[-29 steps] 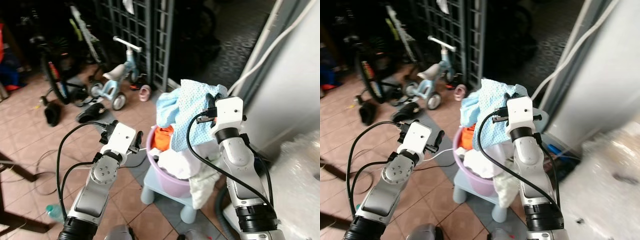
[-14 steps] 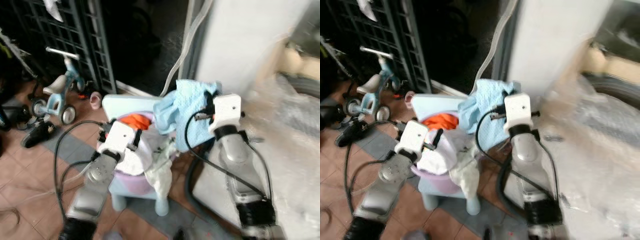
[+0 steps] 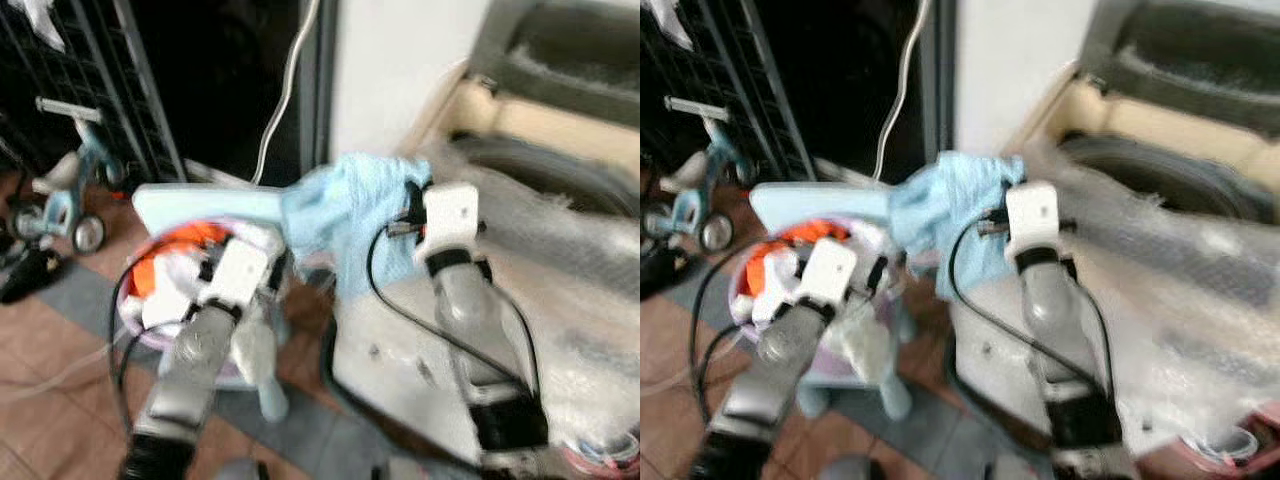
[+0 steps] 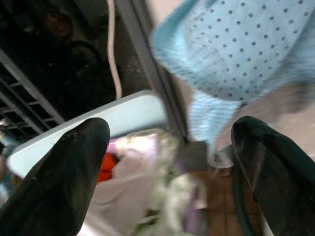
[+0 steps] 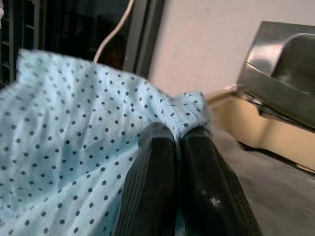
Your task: Clothes washing
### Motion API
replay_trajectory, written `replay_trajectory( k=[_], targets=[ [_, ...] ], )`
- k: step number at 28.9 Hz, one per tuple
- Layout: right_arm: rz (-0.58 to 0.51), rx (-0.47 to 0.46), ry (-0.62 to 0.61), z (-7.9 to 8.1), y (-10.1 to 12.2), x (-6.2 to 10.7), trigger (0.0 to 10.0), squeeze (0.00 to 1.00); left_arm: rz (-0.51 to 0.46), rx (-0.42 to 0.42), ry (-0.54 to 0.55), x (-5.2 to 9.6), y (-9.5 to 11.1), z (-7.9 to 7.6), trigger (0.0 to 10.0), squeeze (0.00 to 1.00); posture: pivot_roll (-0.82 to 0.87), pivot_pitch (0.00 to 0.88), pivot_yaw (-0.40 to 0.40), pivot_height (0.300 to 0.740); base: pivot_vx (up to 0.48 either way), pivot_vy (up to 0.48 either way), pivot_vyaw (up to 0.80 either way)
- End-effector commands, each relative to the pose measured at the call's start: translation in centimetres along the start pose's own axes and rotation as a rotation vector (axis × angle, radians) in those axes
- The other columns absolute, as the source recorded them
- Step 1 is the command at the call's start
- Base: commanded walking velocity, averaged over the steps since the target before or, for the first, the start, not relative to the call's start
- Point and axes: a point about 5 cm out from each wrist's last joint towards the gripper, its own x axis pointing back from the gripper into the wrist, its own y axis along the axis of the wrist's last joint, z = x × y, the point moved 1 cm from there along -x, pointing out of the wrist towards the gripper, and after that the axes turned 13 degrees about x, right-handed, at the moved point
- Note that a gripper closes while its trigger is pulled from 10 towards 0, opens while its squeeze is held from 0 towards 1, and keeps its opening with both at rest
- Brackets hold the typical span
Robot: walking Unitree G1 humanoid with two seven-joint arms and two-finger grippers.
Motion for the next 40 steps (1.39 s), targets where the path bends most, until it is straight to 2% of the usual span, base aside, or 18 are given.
replay_trajectory(
  k=[1, 19, 20, 21, 23, 26, 31, 33, 40],
  targets=[
    [-0.031, -0.002, -0.029, -0.6, 0.8, -0.4, 10.0, 0.00, -0.008, -0.012, -0.003, 0.0, 0.3, 0.1, 10.0, 0.00, -0.02, 0.000, 0.020, 0.740, 0.000, -0.375, 0.00],
    [-0.032, -0.001, -0.030, -0.6, 0.8, -0.4, 10.0, 0.00, -0.010, -0.012, -0.003, 0.0, 0.2, 0.1, 10.0, 0.00, -0.02, 0.000, 0.020, 0.740, 0.000, -0.375, 0.00],
    [-0.131, 0.018, -0.043, -1.3, 3.8, -4.8, 10.0, 0.00, -0.005, 0.062, 0.012, 0.0, 0.2, 0.5, 10.0, 0.00, -0.04, 0.000, 0.026, 0.740, 0.274, 0.000, -0.80],
    [-0.163, 0.023, -0.051, -1.7, 5.0, -6.1, 10.0, 0.00, -0.005, 0.084, 0.015, 0.0, 0.2, 0.6, 10.0, 0.00, -0.04, 0.000, 0.026, 0.740, 0.274, 0.000, -0.80],
    [-0.202, 0.018, -0.057, -2.2, 6.6, -7.8, 10.0, 0.00, -0.010, 0.103, 0.016, -0.2, 0.3, 0.5, 10.0, 0.00, -0.04, 0.000, 0.027, 0.740, 0.311, 0.000, -0.65],
    [-0.227, 0.018, -0.040, -2.1, 7.5, -8.4, 10.0, 0.00, -0.012, 0.116, 0.031, -0.3, 0.4, 0.5, 10.0, 0.00, -0.03, 0.000, 0.024, 0.740, 0.117, 0.000, -0.17],
    [-0.228, -0.003, 0.000, -1.4, 7.7, -8.5, 10.0, 0.00, -0.017, 0.116, 0.040, -0.2, 0.5, 0.4, 10.0, 0.00, -0.02, 0.000, 0.014, 0.740, 0.000, 0.000, 0.00],
    [-0.206, -0.016, 0.063, 0.3, 6.2, -7.4, 10.0, 0.00, -0.002, 0.138, 0.076, 0.2, 0.1, 1.1, 10.0, 0.00, -0.02, 0.000, 0.013, 0.740, 0.000, 0.000, 0.00],
    [-0.169, -0.042, 0.113, 1.7, 4.1, -5.7, 10.0, 0.00, 0.006, 0.173, 0.100, 0.3, -0.1, 1.6, 10.0, 0.00, -0.03, 0.000, 0.025, 0.740, 0.000, 0.311, 0.00]
  ],
)
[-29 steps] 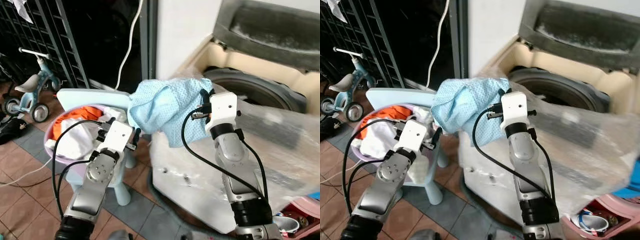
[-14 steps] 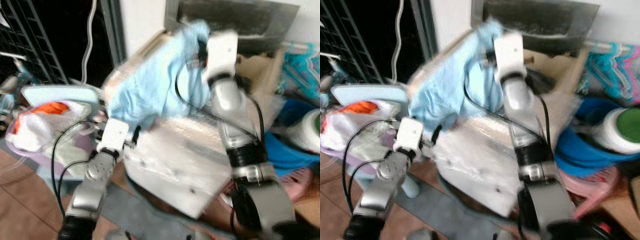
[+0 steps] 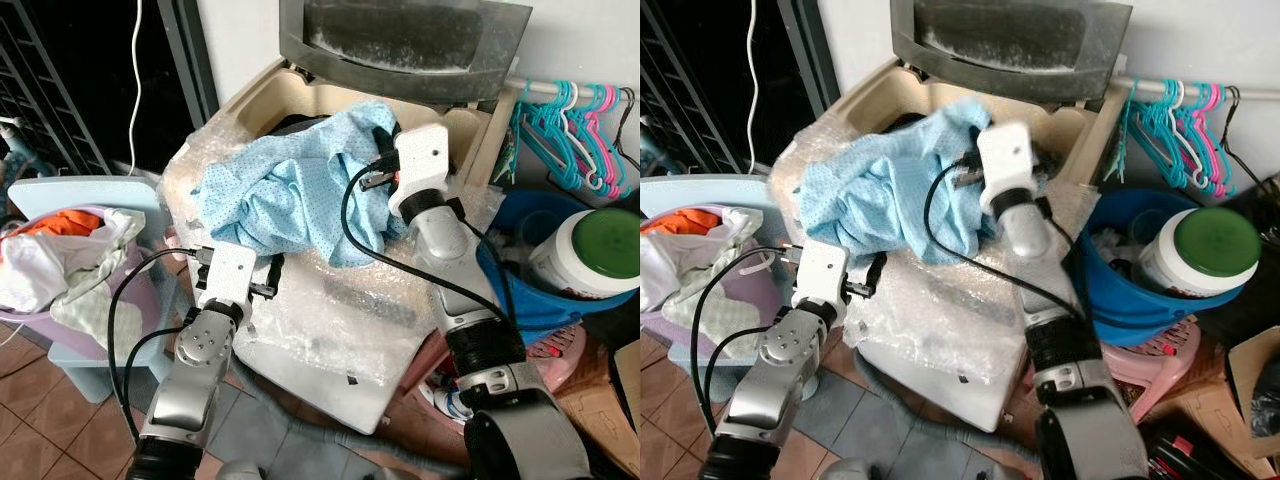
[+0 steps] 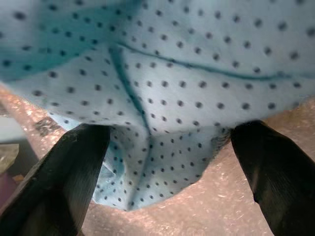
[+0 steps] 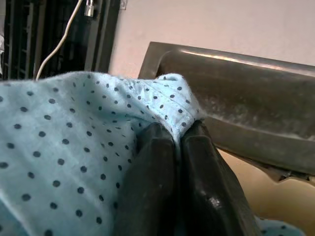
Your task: Clothes washing
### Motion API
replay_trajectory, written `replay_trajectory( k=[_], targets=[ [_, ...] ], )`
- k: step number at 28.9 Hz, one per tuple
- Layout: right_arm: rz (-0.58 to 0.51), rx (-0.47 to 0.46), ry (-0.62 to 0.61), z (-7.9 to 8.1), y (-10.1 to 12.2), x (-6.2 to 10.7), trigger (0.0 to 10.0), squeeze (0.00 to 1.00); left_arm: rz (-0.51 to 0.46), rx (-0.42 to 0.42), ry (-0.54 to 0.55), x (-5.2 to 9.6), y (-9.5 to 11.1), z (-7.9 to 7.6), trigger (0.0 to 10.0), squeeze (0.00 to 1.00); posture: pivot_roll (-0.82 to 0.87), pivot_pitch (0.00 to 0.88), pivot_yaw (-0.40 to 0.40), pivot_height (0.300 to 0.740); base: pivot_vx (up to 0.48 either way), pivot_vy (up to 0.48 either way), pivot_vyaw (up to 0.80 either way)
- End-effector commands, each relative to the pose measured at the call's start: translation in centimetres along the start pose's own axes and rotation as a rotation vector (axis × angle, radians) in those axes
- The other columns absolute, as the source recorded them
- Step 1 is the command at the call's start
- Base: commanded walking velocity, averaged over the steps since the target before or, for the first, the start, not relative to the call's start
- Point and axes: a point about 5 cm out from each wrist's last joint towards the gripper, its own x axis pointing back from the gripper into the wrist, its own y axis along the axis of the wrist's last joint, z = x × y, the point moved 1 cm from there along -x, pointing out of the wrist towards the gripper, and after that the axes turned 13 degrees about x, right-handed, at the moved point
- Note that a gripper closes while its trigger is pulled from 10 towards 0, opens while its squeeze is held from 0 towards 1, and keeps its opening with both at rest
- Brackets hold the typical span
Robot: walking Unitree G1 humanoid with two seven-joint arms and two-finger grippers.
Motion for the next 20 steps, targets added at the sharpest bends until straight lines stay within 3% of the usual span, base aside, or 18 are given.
replay_trajectory(
  k=[1, 9, 20],
  targets=[
    [-0.026, -0.015, 0.005, 0.23, 0.49, 0.26, 10.0, 0.00, 0.002, 0.008, 0.013, -0.11, 0.22, 0.41, 10.0, 0.00, -0.03, 0.000, 0.029, 0.740, 0.000, 0.480, 0.00],
    [-0.017, -0.018, -0.002, 0.25, 0.36, 0.29, 10.0, 0.00, -0.010, 0.008, 0.002, -0.64, 0.66, 0.12, 10.0, 0.00, -0.03, 0.000, 0.031, 0.740, 0.000, 0.480, 0.00],
    [-0.001, -0.017, -0.012, 0.29, -0.01, 0.63, 10.0, 0.00, -0.001, 0.010, 0.051, -0.03, 0.36, 1.06, 10.0, 0.00, -0.02, 0.000, 0.024, 0.740, 0.000, 0.480, 0.00]
  ],
)
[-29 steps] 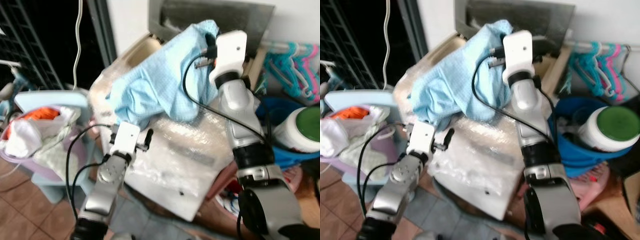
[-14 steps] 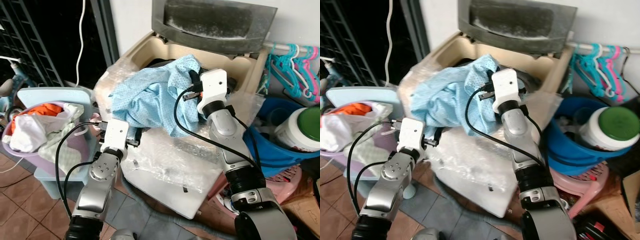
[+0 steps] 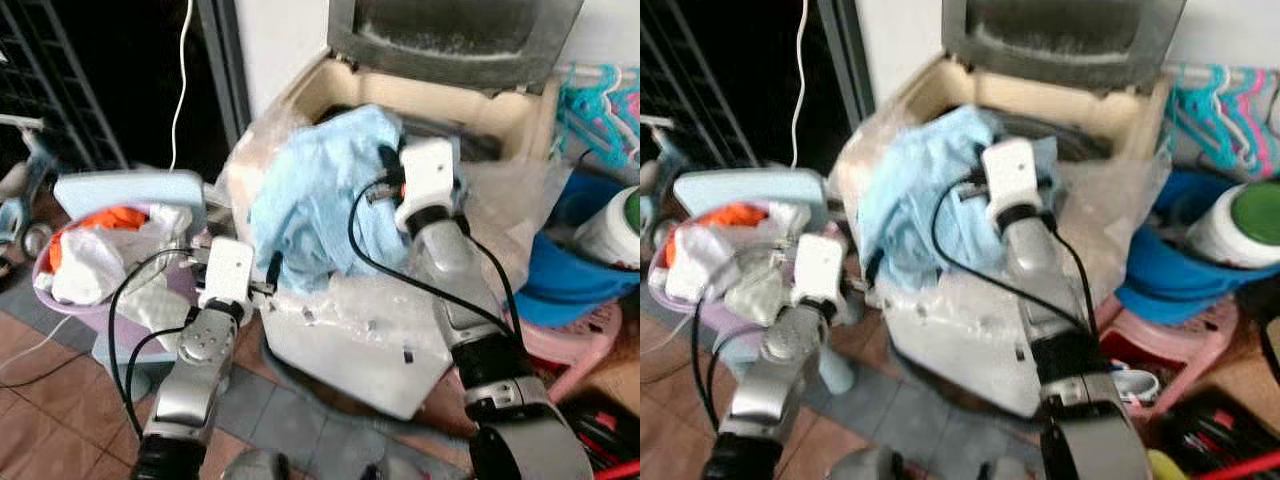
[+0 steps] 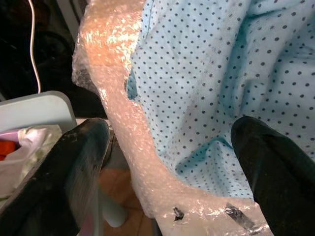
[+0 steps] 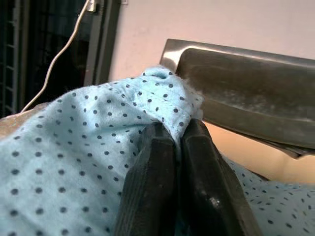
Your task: Clothes washing
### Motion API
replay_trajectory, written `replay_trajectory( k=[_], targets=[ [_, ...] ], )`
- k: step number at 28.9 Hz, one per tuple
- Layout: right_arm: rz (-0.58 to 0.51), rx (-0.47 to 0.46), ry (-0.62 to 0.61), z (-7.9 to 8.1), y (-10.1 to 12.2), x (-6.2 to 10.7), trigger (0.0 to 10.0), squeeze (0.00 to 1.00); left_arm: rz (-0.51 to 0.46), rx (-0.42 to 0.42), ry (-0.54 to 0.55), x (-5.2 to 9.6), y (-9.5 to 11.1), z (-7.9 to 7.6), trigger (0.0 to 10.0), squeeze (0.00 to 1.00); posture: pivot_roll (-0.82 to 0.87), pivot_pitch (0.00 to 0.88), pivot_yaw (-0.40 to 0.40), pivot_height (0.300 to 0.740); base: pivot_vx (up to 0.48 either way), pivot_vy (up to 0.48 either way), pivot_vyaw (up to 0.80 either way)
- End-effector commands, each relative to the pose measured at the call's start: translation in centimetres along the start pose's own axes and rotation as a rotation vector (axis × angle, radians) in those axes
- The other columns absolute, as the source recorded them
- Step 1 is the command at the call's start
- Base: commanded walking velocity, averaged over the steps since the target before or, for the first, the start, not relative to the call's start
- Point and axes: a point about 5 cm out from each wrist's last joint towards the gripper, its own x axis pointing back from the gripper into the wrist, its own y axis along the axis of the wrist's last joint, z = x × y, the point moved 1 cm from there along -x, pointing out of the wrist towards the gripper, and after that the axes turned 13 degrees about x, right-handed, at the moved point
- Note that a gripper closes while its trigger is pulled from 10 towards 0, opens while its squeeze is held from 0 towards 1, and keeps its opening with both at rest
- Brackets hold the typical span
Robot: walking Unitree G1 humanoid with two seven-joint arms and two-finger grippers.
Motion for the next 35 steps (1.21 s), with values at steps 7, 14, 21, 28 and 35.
replay_trajectory(
  k=[7, 14, 21, 28, 35],
  targets=[
    [-0.035, -0.009, -0.009, 0.1, 1.2, -0.5, 10.0, 0.00, -0.043, 0.020, 0.017, 0.1, 1.1, 1.1, 10.0, 0.00, -0.03, 0.000, 0.031, 0.740, 0.000, 0.000, 0.00],
    [-0.099, 0.041, 0.014, -0.1, 2.7, -1.8, 10.0, 0.00, -0.043, 0.073, 0.030, 0.1, 1.1, 1.3, 10.0, 0.00, -0.03, 0.000, 0.033, 0.740, 0.264, 0.000, 0.00],
    [-0.141, 0.050, 0.003, -0.7, 4.5, -3.8, 10.0, 0.00, -0.040, 0.090, 0.032, 0.1, 1.1, 1.2, 10.0, 0.00, -0.03, 0.000, 0.032, 0.740, 0.412, 0.000, 0.00],
    [-0.191, 0.033, -0.016, -1.7, 6.8, -5.7, 10.0, 0.00, -0.040, 0.096, 0.035, 0.1, 1.0, 1.2, 10.0, 0.00, -0.03, 0.000, 0.027, 0.740, 0.462, 0.000, 0.00],
    [-0.219, 0.031, -0.004, -1.4, 7.5, -6.2, 10.0, 0.00, -0.036, 0.102, 0.030, 0.1, 0.9, 0.9, 10.0, 0.00, -0.03, 0.000, 0.028, 0.740, 0.457, 0.000, 0.00]
  ],
)
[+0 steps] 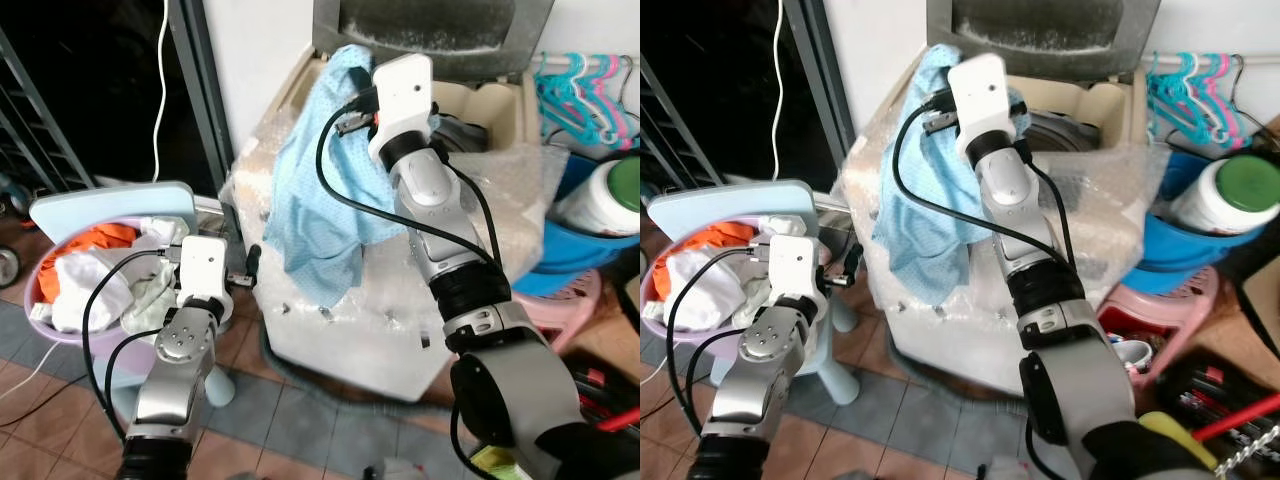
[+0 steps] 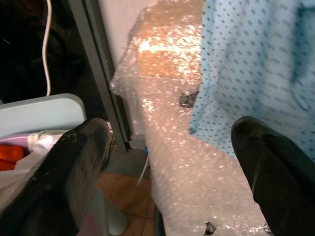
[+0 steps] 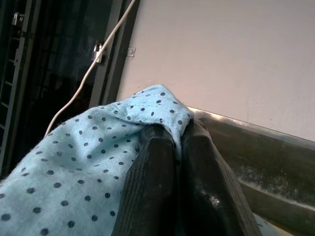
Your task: Clothes washing
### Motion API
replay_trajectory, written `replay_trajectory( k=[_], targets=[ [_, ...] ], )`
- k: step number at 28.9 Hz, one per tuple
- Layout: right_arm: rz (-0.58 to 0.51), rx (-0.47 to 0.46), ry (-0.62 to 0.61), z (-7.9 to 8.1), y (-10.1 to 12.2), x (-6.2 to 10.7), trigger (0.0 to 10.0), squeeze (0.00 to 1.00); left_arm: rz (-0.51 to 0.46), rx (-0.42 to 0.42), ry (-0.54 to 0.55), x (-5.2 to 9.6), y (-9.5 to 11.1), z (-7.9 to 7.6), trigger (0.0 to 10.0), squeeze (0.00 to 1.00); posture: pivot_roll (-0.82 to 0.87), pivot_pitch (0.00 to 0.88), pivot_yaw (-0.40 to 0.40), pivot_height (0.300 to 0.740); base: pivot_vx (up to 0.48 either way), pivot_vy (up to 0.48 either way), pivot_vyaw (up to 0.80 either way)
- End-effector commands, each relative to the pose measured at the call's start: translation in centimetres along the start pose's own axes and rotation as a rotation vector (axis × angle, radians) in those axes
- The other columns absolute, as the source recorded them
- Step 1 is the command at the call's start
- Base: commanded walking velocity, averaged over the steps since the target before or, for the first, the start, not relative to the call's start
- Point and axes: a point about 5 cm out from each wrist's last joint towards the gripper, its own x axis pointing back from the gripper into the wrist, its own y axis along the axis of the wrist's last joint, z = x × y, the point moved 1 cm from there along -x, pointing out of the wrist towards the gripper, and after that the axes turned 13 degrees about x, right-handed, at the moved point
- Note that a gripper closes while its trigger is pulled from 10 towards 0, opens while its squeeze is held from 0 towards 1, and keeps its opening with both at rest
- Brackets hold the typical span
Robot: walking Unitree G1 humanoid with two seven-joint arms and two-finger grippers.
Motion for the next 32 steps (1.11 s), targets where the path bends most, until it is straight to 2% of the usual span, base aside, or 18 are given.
replay_trajectory(
  k=[1, 8, 10, 11, 12, 14, 15, 16, 18, 19, 20, 21, 22, 23, 24, 26, 29, 32],
  targets=[
    [-0.010, 0.005, -0.028, -1.0, 0.1, -0.2, 10.0, 0.00, 0.001, 0.007, -0.018, 0.0, 0.0, -0.6, 10.0, 0.00, -0.03, 0.000, 0.028, 0.740, 0.439, 0.000, 0.00],
    [0.001, -0.017, -0.015, -2.5, 0.6, -1.7, 10.0, 0.00, 0.000, 0.002, -0.016, -0.2, 0.1, -0.5, 10.0, 0.00, -0.03, 0.000, 0.030, 0.740, 0.440, 0.000, 0.00],
    [0.004, -0.039, -0.058, -3.8, 1.0, -2.3, 10.0, 0.00, 0.002, 0.001, -0.015, -0.2, 0.1, -0.5, 10.0, 0.00, -0.03, 0.000, 0.030, 0.740, 0.424, 0.000, 0.00],
    [0.003, -0.067, -0.124, -5.6, 1.5, -2.7, 10.0, 0.00, 0.005, 0.006, -0.016, -0.2, 0.1, -0.6, 10.0, 0.00, -0.03, 0.000, 0.030, 0.740, 0.000, 0.000, 0.00],
    [0.003, -0.067, -0.124, -5.6, 1.5, -2.7, 10.0, 0.00, 0.005, 0.006, -0.016, -0.2, 0.1, -0.6, 10.0, 0.00, -0.03, 0.000, 0.030, 0.740, 0.000, 0.000, 0.00],
    [0.019, -0.056, -0.234, -7.8, 1.6, -2.8, 10.0, 0.00, -0.005, 0.007, -0.018, -0.2, 0.1, -0.9, 10.0, 0.00, -0.02, 0.000, 0.026, 0.740, 0.000, 0.000, 0.00],
    [0.019, -0.056, -0.234, -7.8, 1.6, -2.8, 10.0, 0.00, -0.005, 0.007, -0.018, -0.2, 0.1, -0.9, 10.0, 0.00, -0.02, 0.000, 0.026, 0.740, 0.000, 0.000, 0.00],
    [0.066, -0.026, -0.292, -8.6, 0.6, -2.2, 10.0, 0.00, 0.000, 0.012, -0.022, -0.1, 0.0, -1.1, 10.0, 0.00, -0.02, 0.000, 0.022, 0.740, 0.000, 0.000, 0.00],
    [0.145, 0.061, -0.321, -8.5, -1.2, -1.2, 10.0, 0.00, 0.004, 0.016, -0.020, 0.0, -0.1, -1.2, 10.0, 0.00, -0.01, 0.000, 0.019, 0.740, 0.000, 0.000, 0.00],
    [0.145, 0.061, -0.321, -8.5, -1.2, -1.2, 10.0, 0.00, 0.004, 0.016, -0.020, 0.0, -0.1, -1.2, 10.0, 0.00, -0.01, 0.000, 0.019, 0.740, 0.000, 0.000, 0.00],
    [0.224, 0.086, -0.355, -8.5, -3.0, -0.1, 10.0, 0.00, 0.007, 0.017, -0.020, 0.2, -0.1, -1.2, 10.0, 0.00, -0.01, 0.000, 0.019, 0.740, 0.000, 0.000, 0.00],
    [0.224, 0.086, -0.355, -8.5, -3.0, -0.1, 10.0, 0.00, 0.007, 0.017, -0.020, 0.2, -0.1, -1.2, 10.0, 0.00, -0.01, 0.000, 0.019, 0.740, 0.000, 0.000, 0.00],
    [0.288, 0.089, -0.363, -8.2, -4.8, 1.4, 10.0, 0.21, 0.010, 0.019, -0.021, 0.3, -0.2, -1.2, 10.0, 0.00, -0.01, 0.000, 0.019, 0.740, 0.000, 0.000, 0.00],
    [0.307, 0.096, -0.361, -8.1, -5.3, 1.8, 10.0, 0.21, 0.011, 0.020, -0.021, 0.3, -0.2, -1.2, 10.0, 0.00, -0.01, 0.000, 0.019, 0.740, 0.000, 0.000, 0.00],
    [0.329, 0.089, -0.343, -7.8, -6.1, 2.7, 10.0, 1.00, 0.012, 0.020, -0.021, 0.3, -0.3, -1.2, 10.0, 0.00, -0.02, 0.000, 0.022, 0.740, 0.000, 0.000, 0.00],
    [0.340, 0.084, -0.319, -7.3, -6.9, 3.8, 10.0, 1.00, 0.014, 0.021, -0.022, 0.4, -0.3, -1.1, 10.0, 0.00, -0.02, 0.000, 0.023, 0.740, 0.000, 0.000, 0.00],
    [0.285, 0.202, -0.263, -6.9, -7.0, 6.0, 10.0, 1.00, 0.018, 0.021, -0.026, 0.3, -0.3, -1.2, 10.0, 0.00, -0.03, 0.000, 0.028, 0.740, 0.000, 0.000, 0.00],
    [0.260, 0.250, -0.242, -6.7, -6.9, 7.2, 10.0, 1.00, 0.021, 0.019, -0.027, 0.2, -0.3, -1.3, 10.0, 0.00, -0.03, 0.000, 0.029, 0.740, 0.000, 0.000, 0.00]
  ],
)
